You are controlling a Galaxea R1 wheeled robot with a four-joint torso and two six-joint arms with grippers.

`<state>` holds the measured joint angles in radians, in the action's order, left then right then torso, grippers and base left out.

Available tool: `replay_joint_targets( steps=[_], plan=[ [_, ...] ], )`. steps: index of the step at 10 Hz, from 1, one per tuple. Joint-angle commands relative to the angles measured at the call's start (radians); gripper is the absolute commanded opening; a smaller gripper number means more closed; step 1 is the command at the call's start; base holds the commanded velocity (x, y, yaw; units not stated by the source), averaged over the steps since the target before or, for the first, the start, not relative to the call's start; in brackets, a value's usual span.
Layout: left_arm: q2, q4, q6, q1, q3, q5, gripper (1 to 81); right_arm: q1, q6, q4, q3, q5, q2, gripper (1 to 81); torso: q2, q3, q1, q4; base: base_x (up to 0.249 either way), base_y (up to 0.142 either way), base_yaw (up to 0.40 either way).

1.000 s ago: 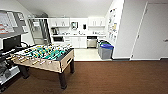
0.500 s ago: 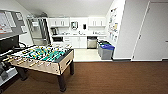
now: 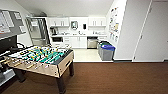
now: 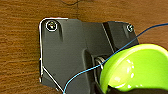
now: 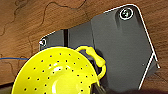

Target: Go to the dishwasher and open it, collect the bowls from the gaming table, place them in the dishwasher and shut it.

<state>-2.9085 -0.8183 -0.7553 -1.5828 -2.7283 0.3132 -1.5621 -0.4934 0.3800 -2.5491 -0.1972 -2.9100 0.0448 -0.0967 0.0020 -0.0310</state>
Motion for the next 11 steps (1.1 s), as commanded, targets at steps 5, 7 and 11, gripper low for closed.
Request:
replay_joint_targets(
  steps=[5,7,11],
  plan=[
    [0.012,0.005,0.004,0.031,-0.004,-0.031,1.0,0.035,0.004,0.017,0.004,0.035,0.007,1.0,0.000,0.000,0.000,0.000,0.133,-0.073,0.000],
    [0.012,0.005,0.004,0.031,-0.004,-0.029,1.0,0.035,0.004,0.017,0.004,0.035,0.007,1.0,0.000,0.000,0.000,0.000,0.132,-0.082,0.000],
    [0.015,0.005,0.002,0.031,-0.001,-0.026,1.0,0.035,0.004,0.016,0.004,0.035,0.009,1.0,-0.001,0.000,0.001,0.000,0.124,-0.017,0.000]
  ],
)
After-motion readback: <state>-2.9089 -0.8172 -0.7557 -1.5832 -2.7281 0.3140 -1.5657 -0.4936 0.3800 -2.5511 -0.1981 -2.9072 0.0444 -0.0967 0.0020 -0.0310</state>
